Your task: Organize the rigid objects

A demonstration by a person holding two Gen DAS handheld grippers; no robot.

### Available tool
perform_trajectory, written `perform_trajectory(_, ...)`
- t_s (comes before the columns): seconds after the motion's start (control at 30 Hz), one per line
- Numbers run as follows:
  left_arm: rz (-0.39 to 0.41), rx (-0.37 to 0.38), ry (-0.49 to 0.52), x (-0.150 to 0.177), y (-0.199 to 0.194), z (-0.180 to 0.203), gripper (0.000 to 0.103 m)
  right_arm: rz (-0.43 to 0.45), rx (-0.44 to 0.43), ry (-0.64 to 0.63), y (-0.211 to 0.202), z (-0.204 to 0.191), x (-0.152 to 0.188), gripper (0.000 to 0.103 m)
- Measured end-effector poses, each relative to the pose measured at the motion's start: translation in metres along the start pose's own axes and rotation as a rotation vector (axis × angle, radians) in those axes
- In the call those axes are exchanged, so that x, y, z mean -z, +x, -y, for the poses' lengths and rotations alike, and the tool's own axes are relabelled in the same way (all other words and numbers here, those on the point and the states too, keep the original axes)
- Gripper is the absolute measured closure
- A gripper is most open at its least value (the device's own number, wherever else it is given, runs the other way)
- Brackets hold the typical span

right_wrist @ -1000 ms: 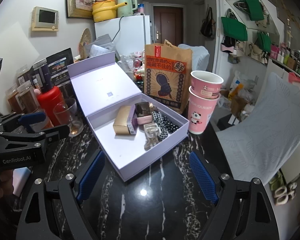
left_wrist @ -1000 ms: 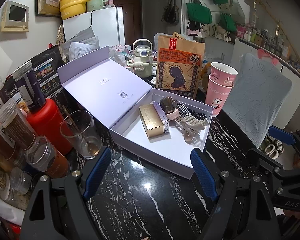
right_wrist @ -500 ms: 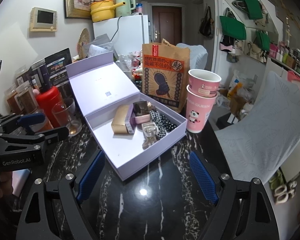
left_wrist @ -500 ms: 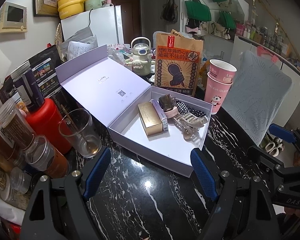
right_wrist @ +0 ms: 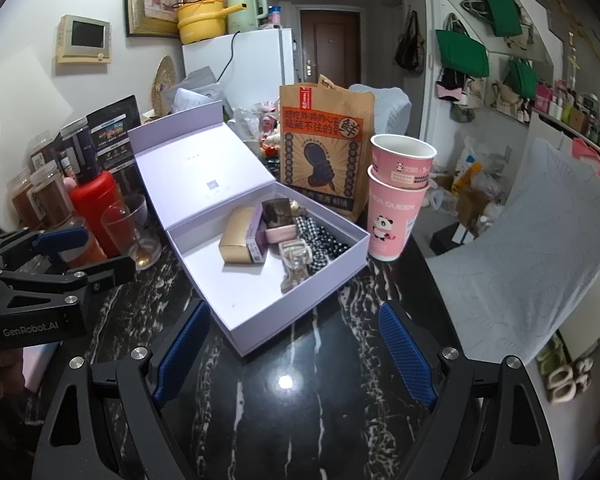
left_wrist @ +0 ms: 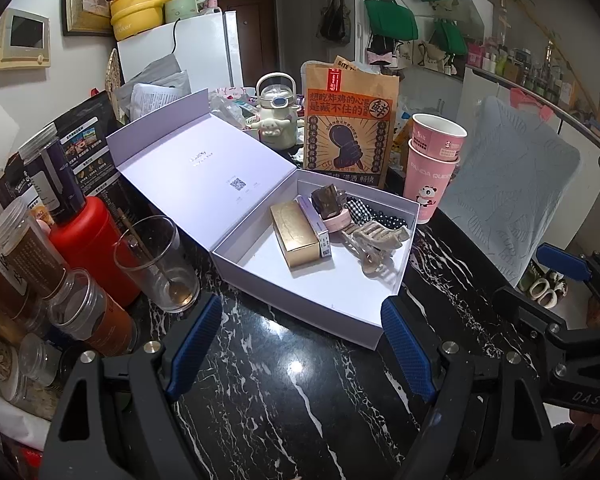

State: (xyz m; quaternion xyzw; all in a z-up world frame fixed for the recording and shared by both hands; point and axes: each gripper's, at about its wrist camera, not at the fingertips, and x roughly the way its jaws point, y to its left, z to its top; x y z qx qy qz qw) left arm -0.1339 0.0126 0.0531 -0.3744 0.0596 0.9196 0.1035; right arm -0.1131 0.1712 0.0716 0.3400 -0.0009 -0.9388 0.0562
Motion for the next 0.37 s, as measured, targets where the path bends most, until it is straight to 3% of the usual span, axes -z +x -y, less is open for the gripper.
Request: perform_trajectory(0.37, -0.019, -0.003, -0.010, 0.0083, 0.0073, 0.0005, 0.021, -0.008, 0.000, 0.013, -0.0004, 0.0020, 0.0053, 0.016)
